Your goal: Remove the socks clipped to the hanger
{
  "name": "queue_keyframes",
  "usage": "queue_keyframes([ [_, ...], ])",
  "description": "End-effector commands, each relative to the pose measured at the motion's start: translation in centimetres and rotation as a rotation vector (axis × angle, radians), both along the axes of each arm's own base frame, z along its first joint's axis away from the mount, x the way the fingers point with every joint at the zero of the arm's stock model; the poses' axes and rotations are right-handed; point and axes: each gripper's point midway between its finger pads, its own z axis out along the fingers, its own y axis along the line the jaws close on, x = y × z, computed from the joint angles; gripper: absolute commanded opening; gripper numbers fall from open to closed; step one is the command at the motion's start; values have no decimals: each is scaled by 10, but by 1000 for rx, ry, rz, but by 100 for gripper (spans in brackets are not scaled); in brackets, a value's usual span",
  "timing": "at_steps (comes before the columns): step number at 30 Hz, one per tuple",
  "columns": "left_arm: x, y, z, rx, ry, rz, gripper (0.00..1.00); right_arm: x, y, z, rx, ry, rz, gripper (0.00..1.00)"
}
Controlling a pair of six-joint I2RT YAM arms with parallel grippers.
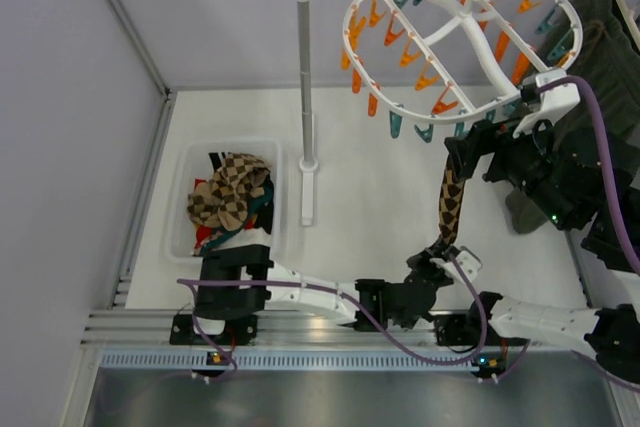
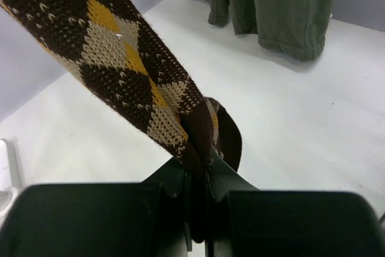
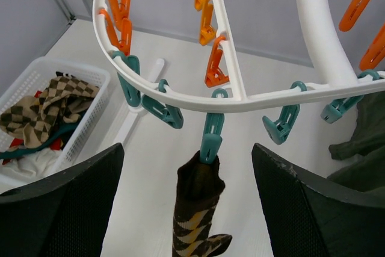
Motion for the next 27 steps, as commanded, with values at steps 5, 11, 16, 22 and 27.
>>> queue_keyframes([
  [5,4,17,28,-260,171,-174,0,5,19,-12,-22,8,58,83],
  [11,18,44,37,-314,194,-133,0,6,41,-21,-27,13,151,84],
  [16,29,70,49,-371,207,-98,0,4,56,-18,4,-23,224,84],
  [22,44,104,59,-433,215,-57,0,4,75,-19,2,-36,328,84],
  [27,56,125,65,-445,200,-20,0,10,91,-12,29,-70,388,82],
])
